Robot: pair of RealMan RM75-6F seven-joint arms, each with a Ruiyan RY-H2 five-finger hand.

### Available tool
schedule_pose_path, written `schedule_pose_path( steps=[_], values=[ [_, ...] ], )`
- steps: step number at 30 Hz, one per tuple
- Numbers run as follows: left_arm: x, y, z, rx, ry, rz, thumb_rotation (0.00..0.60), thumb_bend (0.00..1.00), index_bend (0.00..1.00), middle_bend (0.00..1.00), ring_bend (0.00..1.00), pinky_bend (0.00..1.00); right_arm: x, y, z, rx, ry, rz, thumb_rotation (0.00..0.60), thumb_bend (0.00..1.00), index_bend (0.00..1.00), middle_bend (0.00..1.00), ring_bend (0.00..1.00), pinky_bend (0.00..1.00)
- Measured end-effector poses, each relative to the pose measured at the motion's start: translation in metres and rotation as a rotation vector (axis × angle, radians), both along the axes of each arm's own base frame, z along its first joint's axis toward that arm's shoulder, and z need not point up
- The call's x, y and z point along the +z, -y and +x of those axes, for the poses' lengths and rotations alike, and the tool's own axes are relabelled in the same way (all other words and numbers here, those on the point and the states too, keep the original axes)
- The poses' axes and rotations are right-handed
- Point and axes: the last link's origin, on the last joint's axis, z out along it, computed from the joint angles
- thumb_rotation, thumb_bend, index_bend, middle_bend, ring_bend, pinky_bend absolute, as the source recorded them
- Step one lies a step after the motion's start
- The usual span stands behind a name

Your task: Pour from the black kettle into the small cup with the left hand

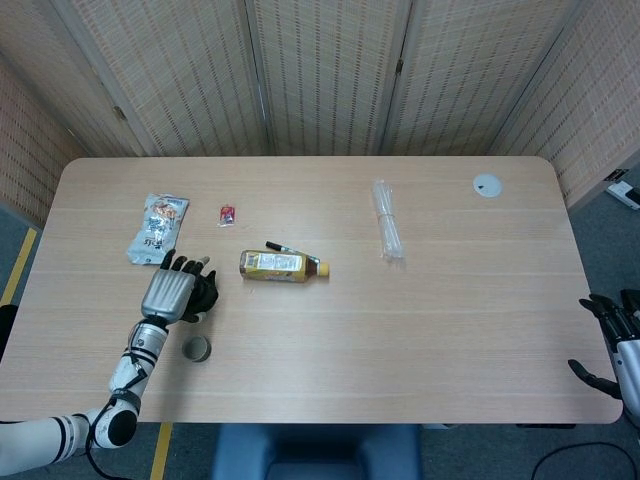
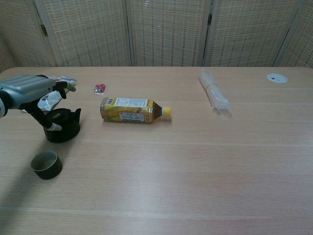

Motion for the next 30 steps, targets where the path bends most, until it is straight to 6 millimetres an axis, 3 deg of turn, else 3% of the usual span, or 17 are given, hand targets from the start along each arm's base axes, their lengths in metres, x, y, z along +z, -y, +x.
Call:
schedule_pose_path(
  steps=[10, 30],
  values=[
    [0.015, -0.006, -0.024, 0.043, -0.021, 0.045, 0.599, 0.20, 0.12, 0.25, 0.16, 0.00, -0.002, 0.001, 0.002, 0.003, -0.002, 0.005, 0.600, 0.17, 0.19, 0.21, 0.26, 0.10],
    [0.040, -0.033, -0.068, 0.176, -0.022, 0.153, 0.600, 0.20, 0.14, 0.25, 0.16, 0.00, -0.006, 0.002, 0.008, 0.011, -0.006, 0.010, 0.600, 0.17, 0.19, 0.21, 0.26, 0.10]
  ],
)
